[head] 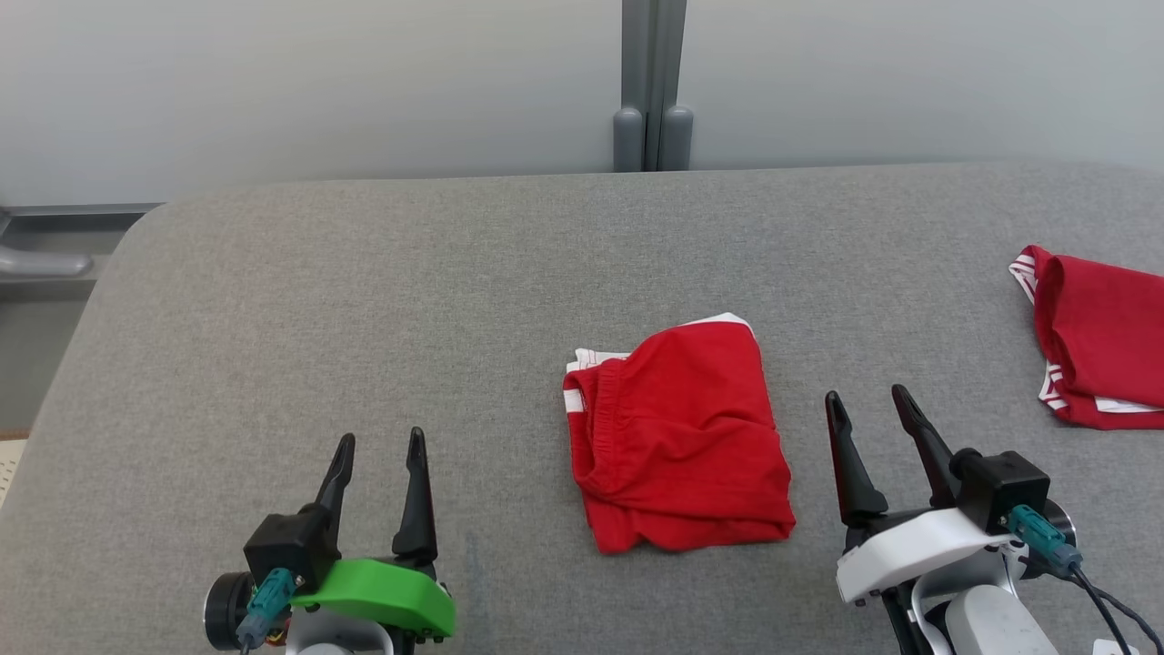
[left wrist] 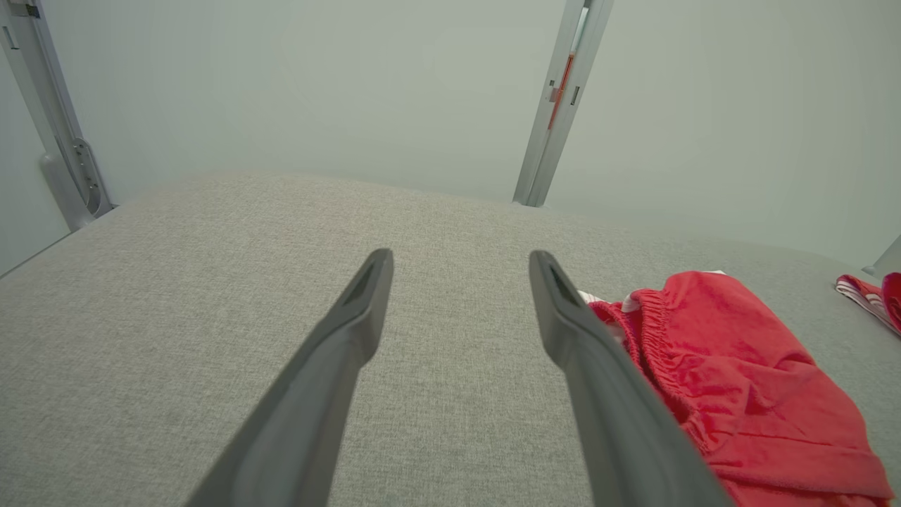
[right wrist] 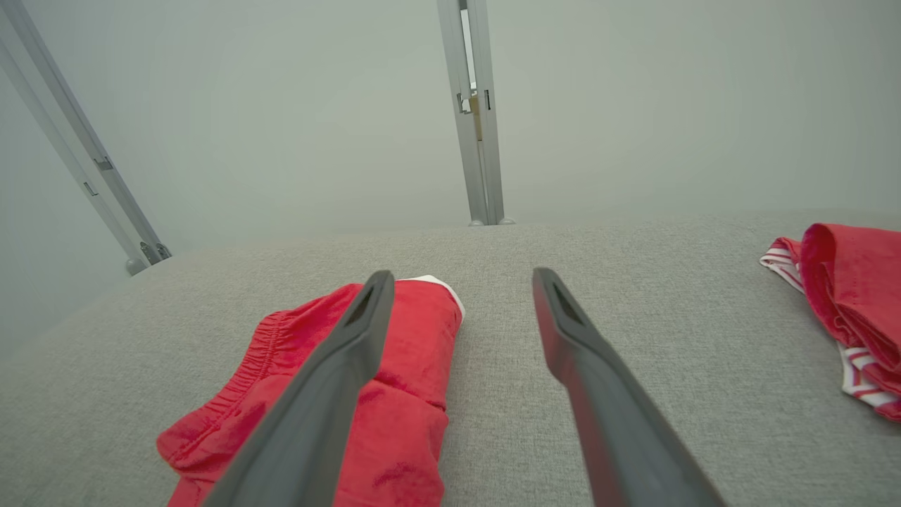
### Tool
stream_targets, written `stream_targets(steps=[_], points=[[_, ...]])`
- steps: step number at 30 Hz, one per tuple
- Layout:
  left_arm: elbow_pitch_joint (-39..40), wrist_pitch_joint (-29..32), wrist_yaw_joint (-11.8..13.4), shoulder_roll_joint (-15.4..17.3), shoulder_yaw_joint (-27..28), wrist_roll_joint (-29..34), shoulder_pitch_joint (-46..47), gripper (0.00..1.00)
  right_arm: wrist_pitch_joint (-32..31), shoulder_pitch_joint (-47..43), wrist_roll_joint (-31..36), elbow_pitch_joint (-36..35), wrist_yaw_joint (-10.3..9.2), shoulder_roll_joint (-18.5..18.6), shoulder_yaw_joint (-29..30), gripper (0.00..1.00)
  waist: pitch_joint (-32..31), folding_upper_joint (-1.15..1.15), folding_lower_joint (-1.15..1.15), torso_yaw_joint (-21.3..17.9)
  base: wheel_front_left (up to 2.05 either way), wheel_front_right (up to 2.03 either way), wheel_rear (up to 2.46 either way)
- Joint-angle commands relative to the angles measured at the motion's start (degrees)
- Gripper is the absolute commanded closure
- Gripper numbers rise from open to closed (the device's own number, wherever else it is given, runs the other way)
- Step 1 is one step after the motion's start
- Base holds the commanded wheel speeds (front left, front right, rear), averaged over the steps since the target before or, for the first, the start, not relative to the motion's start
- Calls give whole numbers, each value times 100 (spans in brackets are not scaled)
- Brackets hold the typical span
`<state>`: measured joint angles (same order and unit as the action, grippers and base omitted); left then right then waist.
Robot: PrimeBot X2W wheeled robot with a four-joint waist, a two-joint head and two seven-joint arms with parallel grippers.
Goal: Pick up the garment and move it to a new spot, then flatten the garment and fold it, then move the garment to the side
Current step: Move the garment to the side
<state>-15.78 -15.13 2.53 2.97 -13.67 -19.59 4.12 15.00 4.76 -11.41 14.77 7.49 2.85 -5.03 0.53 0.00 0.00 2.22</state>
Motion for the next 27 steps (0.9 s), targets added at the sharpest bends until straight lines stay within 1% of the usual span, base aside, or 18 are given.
stream_targets(steps=[1, 5, 9, 15, 21, 22, 23, 27], points=[[7, 2, -8, 0, 15, 64, -44, 0, 20, 25, -21, 7, -3, 10, -4, 0, 7, 0, 0, 2, 0, 0, 0], [17, 2, -19, -2, 1, 73, 6, 0, -35, 117, 12, 54, -3, 10, 63, 0, 43, 0, 0, 32, 0, 0, 0], [76, 2, -30, -3, -3, 79, 107, 0, -286, 339, 54, 46, -3, 12, 170, 0, 115, 0, 0, 96, 0, 0, 0], [228, 2, -7, -2, -64, 23, 194, 0, -1146, 791, 277, 142, -3, 13, 384, 0, 266, 0, 0, 294, 0, 0, 0], [338, 2, 41, -2, -161, -94, 279, 0, -1928, 1123, 157, 476, -3, 15, 374, 0, 513, 0, 0, 606, 0, 0, 0], [372, 2, 78, -1, -189, -142, 301, 0, -2355, 1183, 165, 758, -3, 53, 378, 0, 630, 0, 0, 790, 0, 0, 0], [382, 2, 92, -1, -200, -151, 324, 0, -2558, 1203, 195, 938, -3, 88, 427, 0, 693, 0, 0, 903, 0, 0, 0], [399, 2, 109, -1, -212, -196, 316, 0, -2737, 1218, 253, 1231, -3, 107, 579, 0, 775, 0, 0, 1091, 0, 0, 0]])
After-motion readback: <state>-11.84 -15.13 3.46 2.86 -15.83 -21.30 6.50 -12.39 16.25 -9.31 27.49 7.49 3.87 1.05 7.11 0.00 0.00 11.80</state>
